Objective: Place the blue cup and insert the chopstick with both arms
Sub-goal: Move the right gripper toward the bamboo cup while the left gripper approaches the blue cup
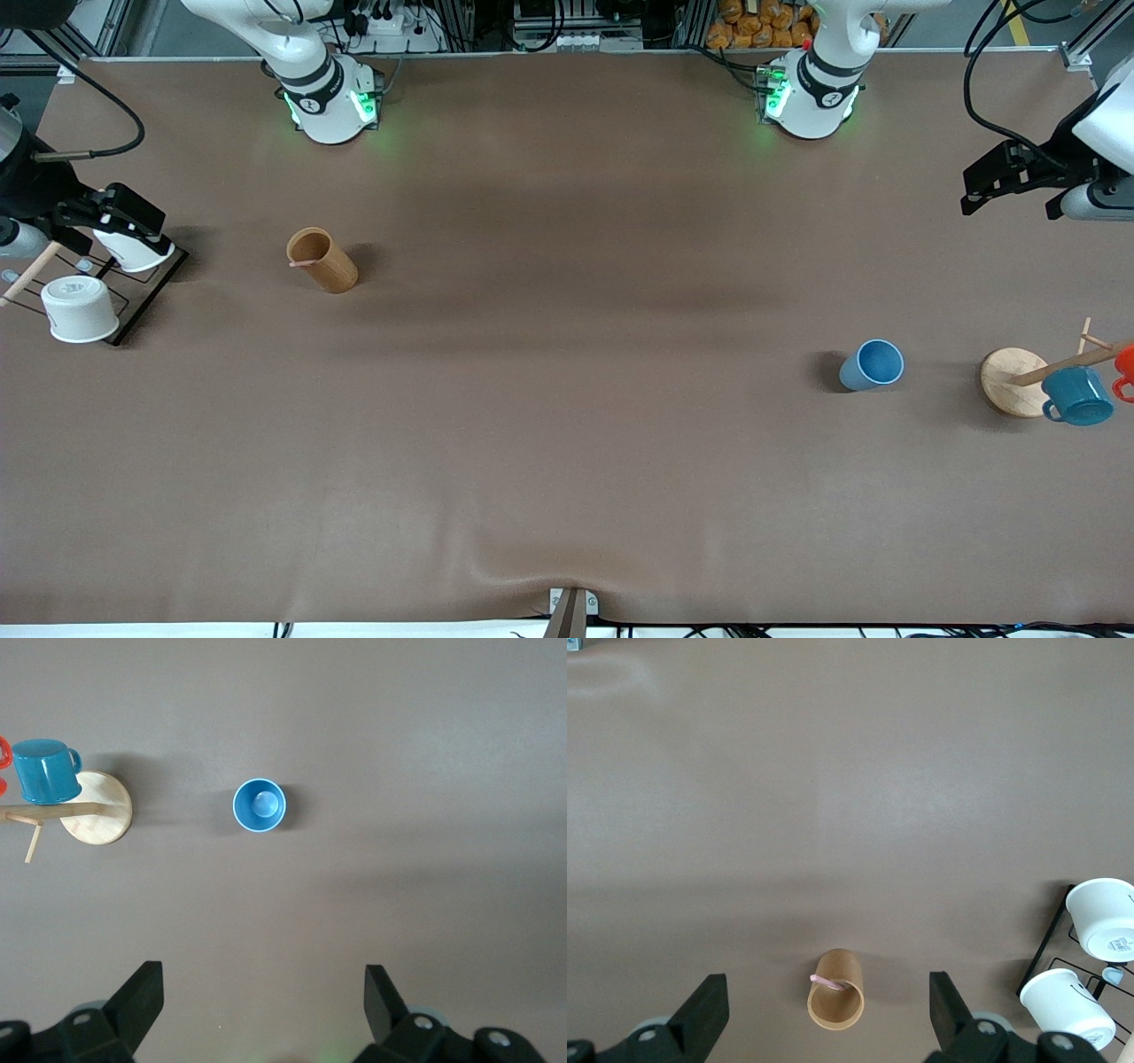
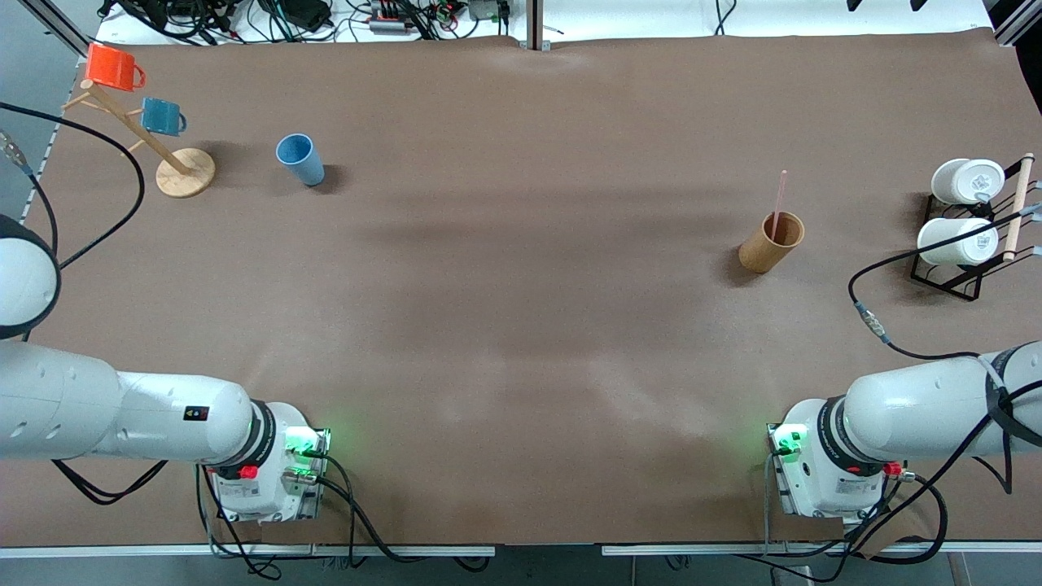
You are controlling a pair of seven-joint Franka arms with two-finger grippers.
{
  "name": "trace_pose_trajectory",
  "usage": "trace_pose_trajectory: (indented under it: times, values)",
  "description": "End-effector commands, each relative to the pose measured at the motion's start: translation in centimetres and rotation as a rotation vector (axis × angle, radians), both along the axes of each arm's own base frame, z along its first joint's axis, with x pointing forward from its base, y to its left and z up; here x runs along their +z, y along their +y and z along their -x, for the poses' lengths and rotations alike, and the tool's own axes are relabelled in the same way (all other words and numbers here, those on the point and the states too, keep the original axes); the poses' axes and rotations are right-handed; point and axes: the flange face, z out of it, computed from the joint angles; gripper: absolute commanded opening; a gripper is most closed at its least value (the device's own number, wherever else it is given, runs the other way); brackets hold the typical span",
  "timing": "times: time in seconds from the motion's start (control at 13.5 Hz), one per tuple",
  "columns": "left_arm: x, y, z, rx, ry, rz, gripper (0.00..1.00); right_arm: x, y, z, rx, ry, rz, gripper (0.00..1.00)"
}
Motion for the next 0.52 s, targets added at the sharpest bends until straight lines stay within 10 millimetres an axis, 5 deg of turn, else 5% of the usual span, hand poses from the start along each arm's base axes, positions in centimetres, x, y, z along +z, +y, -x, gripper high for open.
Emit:
trace_pose_trajectory:
  times: [0.0, 0.22, 0.45]
  values:
    - [0.2, 0.1, -0.1, 0.014, -0.001, 0.005, 1.00, 0.3, -0.2, 0.1, 0.005, 0.002, 0.001, 1.00]
    - [-0.7, 0.3, -0.7, 0.018, 0.015, 0.003, 1.00, -0.4, -0.4, -0.3, 0.011, 0.015, 0.002, 1.00]
    - [-3.0, 1.3, -2.0, 0.024, 0.054, 0.001, 1.00, -4.1, 0.3, -1.7, 0.029, 0.092, 0.002, 1.00]
